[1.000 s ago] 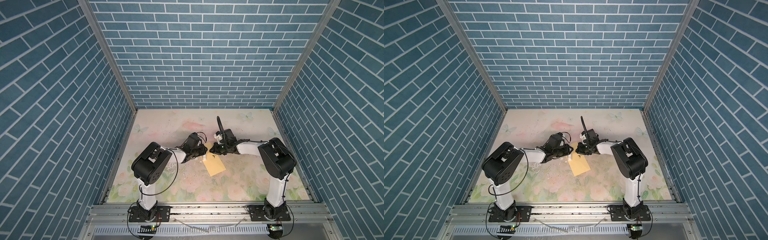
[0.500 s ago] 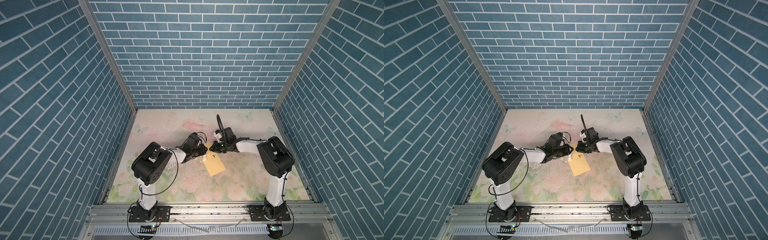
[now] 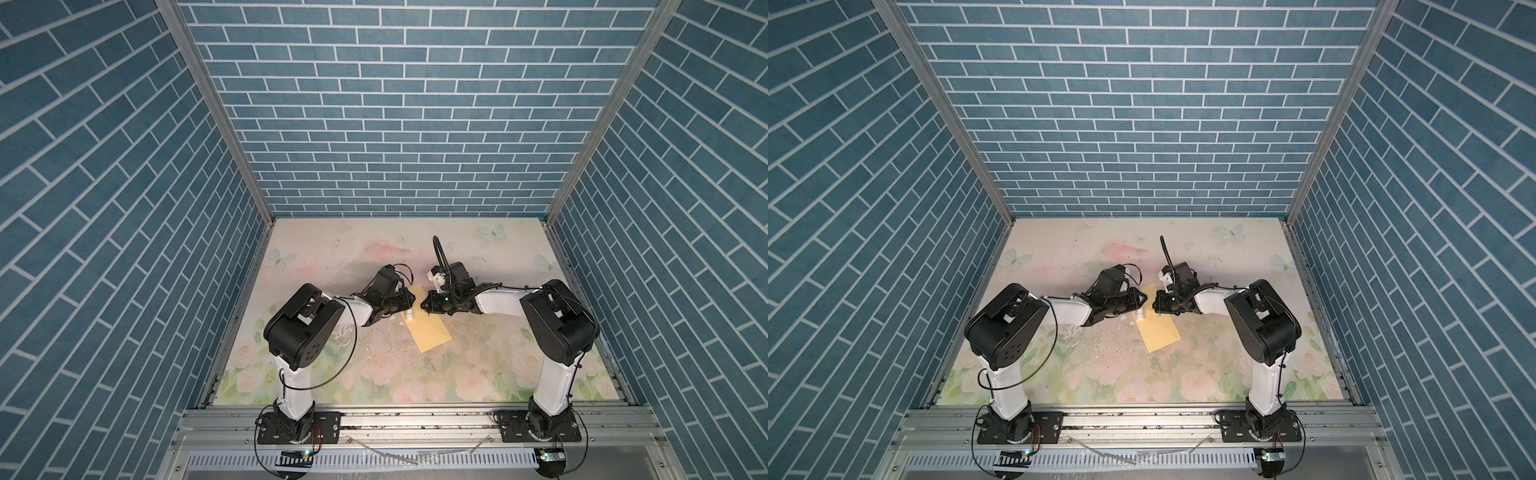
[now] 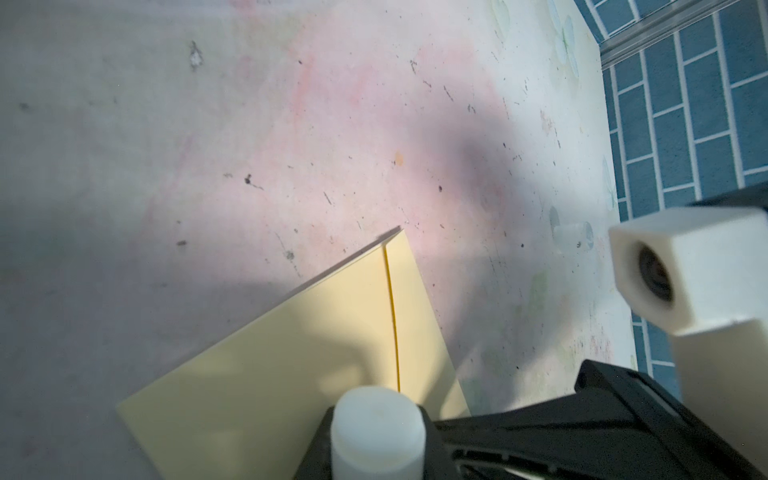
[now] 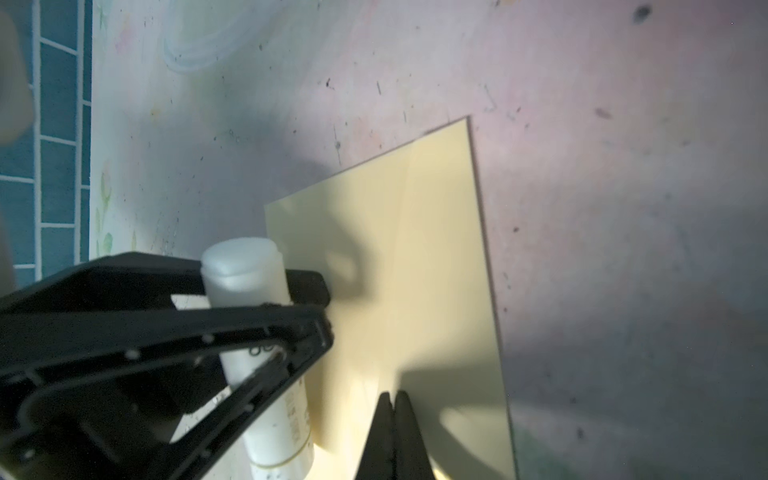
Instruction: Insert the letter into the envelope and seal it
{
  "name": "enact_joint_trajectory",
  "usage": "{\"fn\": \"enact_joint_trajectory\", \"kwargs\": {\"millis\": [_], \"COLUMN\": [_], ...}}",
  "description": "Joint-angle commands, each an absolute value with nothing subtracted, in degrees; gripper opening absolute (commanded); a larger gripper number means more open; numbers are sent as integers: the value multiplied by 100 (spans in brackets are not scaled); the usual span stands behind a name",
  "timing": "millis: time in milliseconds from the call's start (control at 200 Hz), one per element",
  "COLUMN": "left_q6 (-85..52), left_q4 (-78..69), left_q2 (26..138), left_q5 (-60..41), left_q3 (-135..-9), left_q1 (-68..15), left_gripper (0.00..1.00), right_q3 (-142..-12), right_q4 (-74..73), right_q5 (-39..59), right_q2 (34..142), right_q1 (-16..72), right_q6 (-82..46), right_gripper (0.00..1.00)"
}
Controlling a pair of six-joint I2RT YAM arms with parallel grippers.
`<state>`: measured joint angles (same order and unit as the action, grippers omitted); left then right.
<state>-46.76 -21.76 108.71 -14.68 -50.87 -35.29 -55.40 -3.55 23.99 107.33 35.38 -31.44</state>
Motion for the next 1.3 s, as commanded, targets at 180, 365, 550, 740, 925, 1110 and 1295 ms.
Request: {"fn": "enact_joint_trajectory", "kwargs": {"millis": [180,365,550,740,925,1110,1295], "left_q6": [-4626,-4643,-4643,-4644,-4654,-4654,-4657], "left_q4": [-1864,-1887,-1898,-1909,-1924,-1927,-1940], "left_q2": [11160,11196,11222,11263,11293,11302,11291], "left_q5": [-1309,-1325,-1327,-1354,-1362,-1364,-1362], "left_q3": [-4989,-5001,-5018,-5045,-5044,-5036,-5027], "left_q1": [-3540,-3535,-3533,-3533,-3533,-3533,-3533], "left_gripper": [0,0,0,0,0,0,0], "right_q3": [-4652,-4085,-3716,-3823,-4275,-4789,-5196], "right_q4": [505,561,659,643,472,310,185], "right_q5": [2111,1984,1789,1731,1884,2063,2193], "right_q2": [10442,10125,9845,9872,10134,10493,10844], "right_q1": [3656,3652,3648,3648,3657,3657,3682], "right_q6": [-2980,-2988,-2988,-2996,-3089,-3186,-3269], "right_gripper": [0,0,0,0,0,0,0]}}
